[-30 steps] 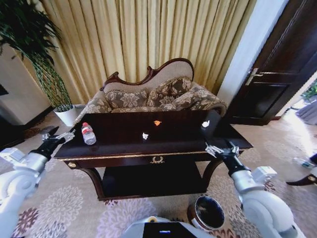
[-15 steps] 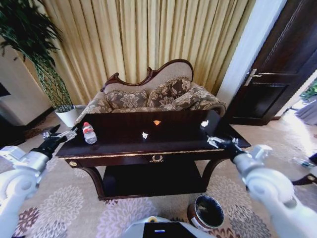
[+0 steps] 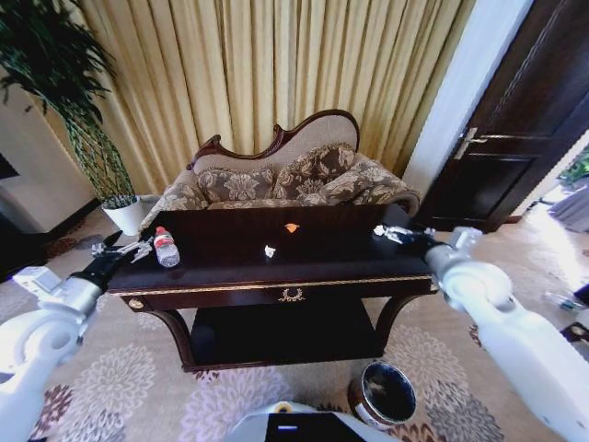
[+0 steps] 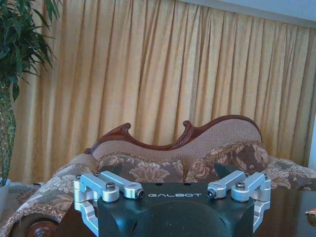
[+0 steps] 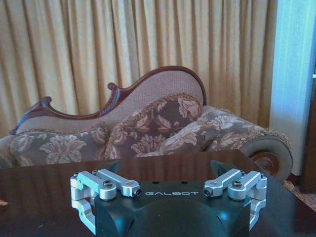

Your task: Move to the front of the table and place the trash on the table into the trash bin.

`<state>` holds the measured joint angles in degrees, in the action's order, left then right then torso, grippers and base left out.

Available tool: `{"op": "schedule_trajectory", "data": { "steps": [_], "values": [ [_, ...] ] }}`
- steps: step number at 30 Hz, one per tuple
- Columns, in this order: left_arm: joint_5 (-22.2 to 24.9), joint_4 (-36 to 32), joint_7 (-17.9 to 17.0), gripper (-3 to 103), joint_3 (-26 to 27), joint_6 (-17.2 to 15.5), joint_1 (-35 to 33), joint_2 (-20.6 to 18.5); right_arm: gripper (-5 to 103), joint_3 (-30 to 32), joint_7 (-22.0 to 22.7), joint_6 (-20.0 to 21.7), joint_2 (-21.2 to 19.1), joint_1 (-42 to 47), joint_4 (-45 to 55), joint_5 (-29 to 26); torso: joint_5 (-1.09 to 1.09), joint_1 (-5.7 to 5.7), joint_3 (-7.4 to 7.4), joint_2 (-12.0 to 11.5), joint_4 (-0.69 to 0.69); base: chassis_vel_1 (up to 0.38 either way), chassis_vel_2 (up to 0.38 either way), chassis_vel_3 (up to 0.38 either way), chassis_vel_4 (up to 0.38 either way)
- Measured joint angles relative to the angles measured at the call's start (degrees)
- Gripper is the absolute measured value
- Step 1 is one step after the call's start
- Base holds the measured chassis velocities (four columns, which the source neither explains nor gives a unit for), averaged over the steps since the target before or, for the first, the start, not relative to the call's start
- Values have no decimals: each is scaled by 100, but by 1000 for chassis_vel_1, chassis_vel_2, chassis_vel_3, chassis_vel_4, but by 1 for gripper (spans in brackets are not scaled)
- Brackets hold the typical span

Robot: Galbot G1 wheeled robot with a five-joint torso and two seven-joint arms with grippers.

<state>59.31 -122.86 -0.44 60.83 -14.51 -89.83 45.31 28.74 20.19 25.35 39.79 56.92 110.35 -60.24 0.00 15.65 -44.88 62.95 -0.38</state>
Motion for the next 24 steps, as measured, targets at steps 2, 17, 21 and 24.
{"op": "schedule_trajectory", "data": {
  "steps": [2, 17, 21, 24],
  "values": [
    [5, 22, -16, 100, 23, 0, 23, -29, 100, -354, 58, 0, 58, -389, -328, 38, 2, 0, 0, 0, -3, 0, 0, 0, 0],
    [49, 29, -37, 100, -41, 9, 75, -12, 100, -1402, -27, -16, 456, -1473, -1489, 404, 0, 0, 0, 0, -2, 0, 0, 0, 0],
    [48, 71, -17, 100, -63, 37, 106, -18, 100, -1500, 97, -6, 589, -1514, -1692, 467, 0, 0, 0, 0, -2, 0, 0, 0, 0],
    [42, 93, -5, 100, -85, 62, 114, -14, 100, -1513, 165, 14, 611, -1515, -1732, 470, 0, 0, 0, 0, -2, 0, 0, 0, 0]
  ]
}}
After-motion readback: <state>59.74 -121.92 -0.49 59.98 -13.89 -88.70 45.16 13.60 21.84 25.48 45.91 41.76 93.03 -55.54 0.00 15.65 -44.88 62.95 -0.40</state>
